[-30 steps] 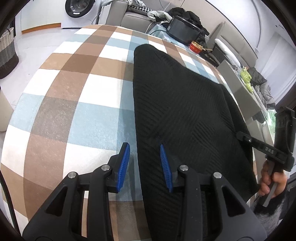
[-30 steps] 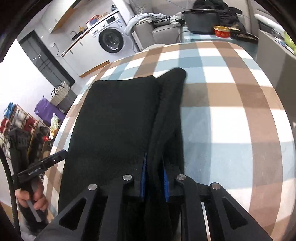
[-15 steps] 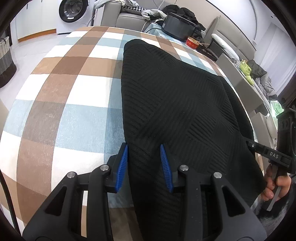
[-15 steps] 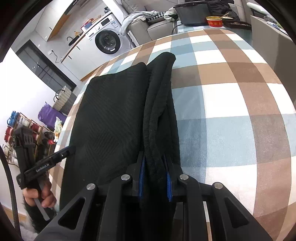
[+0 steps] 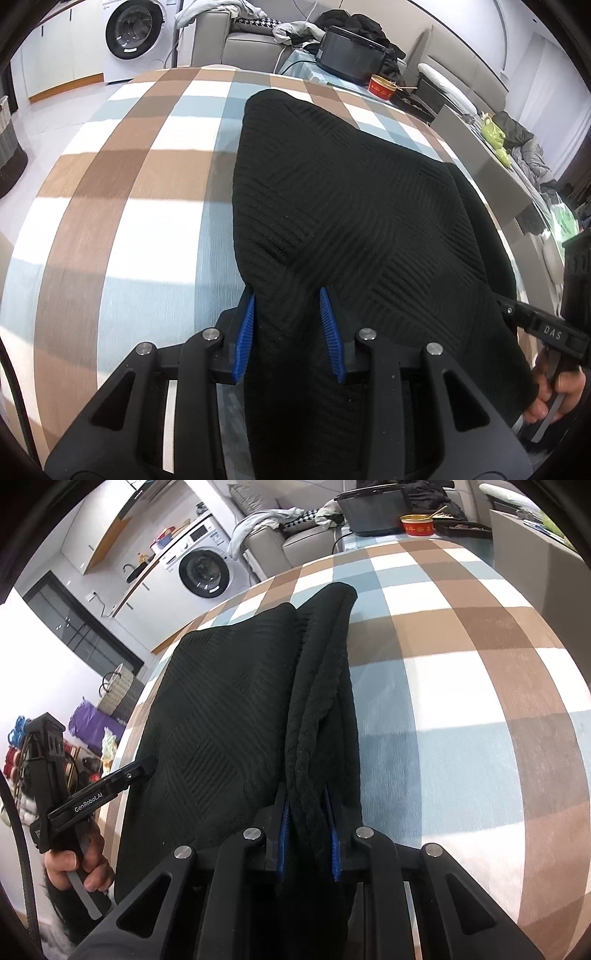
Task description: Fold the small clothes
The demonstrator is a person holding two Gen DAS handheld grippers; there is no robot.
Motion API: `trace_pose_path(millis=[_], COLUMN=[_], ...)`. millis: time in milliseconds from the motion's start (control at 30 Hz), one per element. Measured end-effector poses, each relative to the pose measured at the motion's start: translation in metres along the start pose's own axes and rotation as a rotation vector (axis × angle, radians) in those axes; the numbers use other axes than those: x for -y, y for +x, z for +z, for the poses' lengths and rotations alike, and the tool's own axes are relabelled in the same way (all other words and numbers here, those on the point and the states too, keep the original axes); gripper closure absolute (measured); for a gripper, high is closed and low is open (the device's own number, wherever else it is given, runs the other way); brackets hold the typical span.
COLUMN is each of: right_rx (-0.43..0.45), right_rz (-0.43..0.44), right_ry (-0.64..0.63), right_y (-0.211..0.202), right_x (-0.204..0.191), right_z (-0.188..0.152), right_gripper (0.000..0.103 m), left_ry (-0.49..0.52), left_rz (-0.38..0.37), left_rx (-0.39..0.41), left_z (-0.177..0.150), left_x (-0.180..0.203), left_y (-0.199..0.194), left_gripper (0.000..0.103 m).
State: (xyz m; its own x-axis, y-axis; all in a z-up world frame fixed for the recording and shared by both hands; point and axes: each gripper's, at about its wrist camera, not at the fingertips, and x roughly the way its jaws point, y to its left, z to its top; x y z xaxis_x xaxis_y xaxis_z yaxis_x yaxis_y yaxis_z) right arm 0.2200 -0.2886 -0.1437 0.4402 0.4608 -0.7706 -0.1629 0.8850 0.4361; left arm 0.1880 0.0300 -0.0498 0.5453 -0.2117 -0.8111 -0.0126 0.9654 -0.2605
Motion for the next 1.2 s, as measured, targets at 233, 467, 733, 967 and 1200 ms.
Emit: trace_pose_path(millis=[233, 467, 733, 967, 1200], right_rx=[-0.015, -0.007, 0.077, -0.003, 0.133], right_rz=[0.015, -0.012, 0.156, 0.169, 0.161], right_ry=[0.044, 0.046, 0.021, 0.068, -0.057], right_y=[-0.010, -0.035, -0.064, -0.013, -0.031], right_x=[0.008, 0.018, -0.006, -0.016, -0.039], right_z=[0.004, -0.031, -0.035, -0.028, -0.027], right_gripper=[0.084, 0.096, 0.066, 0.071, 0.094], left_ry=[-0.043, -0.042, -0.020, 0.044, 0.075], left_rz=[-0.018, -0.025, -0.026, -0.010, 0.016], left_rx=[-0.017, -0.024, 0.009, 0.045, 0.091], left_z=[0.000, -0.034, -0.058, -0.077, -0.087], left_x=[-0.014, -0.018, -0.012, -0.001, 0.001], left_y=[-0.003, -0.020, -0.044, -0.056, -0.065], left_gripper=[0.072, 0.072, 0.072, 0.070, 0.067])
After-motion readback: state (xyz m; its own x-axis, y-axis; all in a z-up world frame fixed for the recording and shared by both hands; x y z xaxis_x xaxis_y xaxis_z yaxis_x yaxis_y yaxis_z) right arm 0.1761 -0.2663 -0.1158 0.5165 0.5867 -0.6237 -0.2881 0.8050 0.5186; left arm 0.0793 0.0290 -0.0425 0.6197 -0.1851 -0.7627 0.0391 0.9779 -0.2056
